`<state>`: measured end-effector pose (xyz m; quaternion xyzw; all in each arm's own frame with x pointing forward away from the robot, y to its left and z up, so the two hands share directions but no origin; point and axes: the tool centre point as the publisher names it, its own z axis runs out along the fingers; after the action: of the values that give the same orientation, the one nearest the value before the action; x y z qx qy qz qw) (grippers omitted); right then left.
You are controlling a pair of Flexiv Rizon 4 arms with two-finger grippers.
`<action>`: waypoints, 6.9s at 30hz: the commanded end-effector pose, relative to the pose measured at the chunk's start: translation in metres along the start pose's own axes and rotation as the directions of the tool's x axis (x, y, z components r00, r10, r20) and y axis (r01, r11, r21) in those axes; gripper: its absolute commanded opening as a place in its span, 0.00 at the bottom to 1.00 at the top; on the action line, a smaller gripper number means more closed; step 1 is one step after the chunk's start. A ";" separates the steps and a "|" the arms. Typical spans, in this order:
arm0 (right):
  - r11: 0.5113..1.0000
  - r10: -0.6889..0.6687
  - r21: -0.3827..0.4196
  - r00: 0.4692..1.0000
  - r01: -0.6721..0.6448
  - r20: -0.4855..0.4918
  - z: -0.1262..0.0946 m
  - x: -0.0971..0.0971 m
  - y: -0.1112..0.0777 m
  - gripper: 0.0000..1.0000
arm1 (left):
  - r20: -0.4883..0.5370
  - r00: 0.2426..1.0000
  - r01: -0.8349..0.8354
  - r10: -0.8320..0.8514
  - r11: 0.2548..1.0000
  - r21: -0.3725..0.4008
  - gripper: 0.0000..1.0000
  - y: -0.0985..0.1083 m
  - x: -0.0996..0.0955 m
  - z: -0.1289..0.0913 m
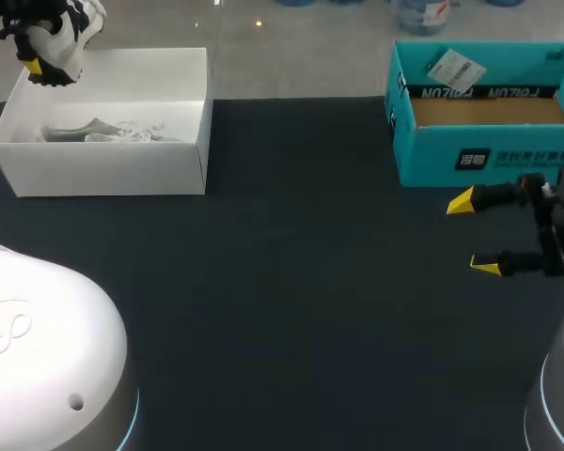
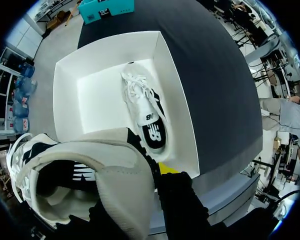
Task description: Take the shoe out of the shoebox, open the shoe tongue, remove and reinsert the insole, then place the shoe into the shoebox
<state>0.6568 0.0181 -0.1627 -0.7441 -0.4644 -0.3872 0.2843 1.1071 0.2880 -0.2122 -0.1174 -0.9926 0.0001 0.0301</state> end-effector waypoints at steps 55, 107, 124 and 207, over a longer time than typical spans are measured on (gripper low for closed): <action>1.000 0.002 -0.014 1.000 -0.002 0.000 -0.005 -0.002 -0.009 1.00 | -0.197 0.018 -0.995 0.980 0.037 0.092 0.00 0.036 -0.027 -0.018; 1.000 0.002 -0.014 1.000 -0.002 0.000 -0.005 -0.002 -0.009 1.00 | -0.180 0.106 -0.993 0.978 0.095 -0.064 0.00 0.064 -0.112 0.118; 1.000 0.002 -0.014 1.000 -0.002 0.000 -0.005 -0.002 -0.009 1.00 | -0.164 0.099 -0.995 0.981 0.097 -0.020 0.00 0.068 -0.124 0.176; 1.000 0.002 -0.014 1.000 -0.002 0.000 -0.005 -0.002 -0.009 1.00 | -0.087 0.200 -0.979 0.976 0.194 -0.071 0.42 0.020 0.025 0.042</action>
<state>0.6569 0.0181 -0.1627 -0.7441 -0.4644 -0.3871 0.2842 1.1010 0.3192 -0.2485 -0.7147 -0.6961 0.0149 0.0662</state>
